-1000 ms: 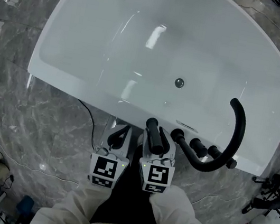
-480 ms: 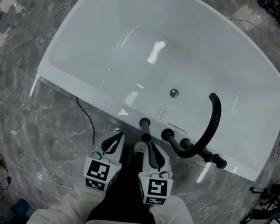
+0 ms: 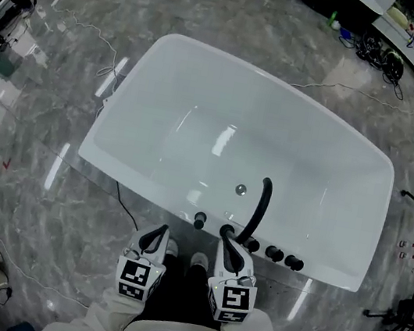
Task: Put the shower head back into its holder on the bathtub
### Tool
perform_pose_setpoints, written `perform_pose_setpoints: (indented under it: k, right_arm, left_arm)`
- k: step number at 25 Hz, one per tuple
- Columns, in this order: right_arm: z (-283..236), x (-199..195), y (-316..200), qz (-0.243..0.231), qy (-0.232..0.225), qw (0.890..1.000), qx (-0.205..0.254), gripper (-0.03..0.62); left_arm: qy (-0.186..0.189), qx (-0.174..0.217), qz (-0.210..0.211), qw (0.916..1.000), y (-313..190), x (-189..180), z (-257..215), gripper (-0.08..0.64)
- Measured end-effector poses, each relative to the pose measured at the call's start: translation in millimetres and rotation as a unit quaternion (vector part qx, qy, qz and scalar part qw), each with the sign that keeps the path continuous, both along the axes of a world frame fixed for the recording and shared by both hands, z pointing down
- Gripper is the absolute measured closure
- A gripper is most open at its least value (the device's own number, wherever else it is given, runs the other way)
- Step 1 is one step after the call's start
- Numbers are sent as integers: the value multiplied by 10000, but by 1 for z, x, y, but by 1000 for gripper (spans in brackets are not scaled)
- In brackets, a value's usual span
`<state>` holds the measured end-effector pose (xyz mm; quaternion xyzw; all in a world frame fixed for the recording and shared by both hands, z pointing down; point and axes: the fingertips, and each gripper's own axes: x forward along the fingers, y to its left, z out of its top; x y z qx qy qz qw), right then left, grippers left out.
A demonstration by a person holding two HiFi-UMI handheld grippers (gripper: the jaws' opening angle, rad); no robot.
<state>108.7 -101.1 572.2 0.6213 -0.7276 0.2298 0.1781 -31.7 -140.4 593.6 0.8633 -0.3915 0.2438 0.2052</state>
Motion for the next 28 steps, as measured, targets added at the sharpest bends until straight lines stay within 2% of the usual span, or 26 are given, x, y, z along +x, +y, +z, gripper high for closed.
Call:
perform_pose_setpoints:
  k: [5, 14, 17, 20, 28]
  right_arm:
    - [-51, 26, -10, 238, -76, 9990, 369, 586]
    - [-101, 30, 3, -12, -181, 9978, 639, 586]
    - [-105, 17, 9, -185, -30, 9970, 748, 586]
    - [-106, 11, 17, -263, -74, 9964, 798, 588]
    - [-113, 7, 47, -108, -15, 9965, 832, 586]
  left_arm:
    - [99, 371, 61, 9992, -3, 16, -49, 558]
    - [124, 898, -10, 9959, 11, 12, -111, 558]
    - [81, 905, -77, 9958, 20, 0, -116, 558]
    - [114, 875, -128, 9960, 31, -1, -118, 558]
    - [231, 977, 194, 9948, 59, 5, -129, 558]
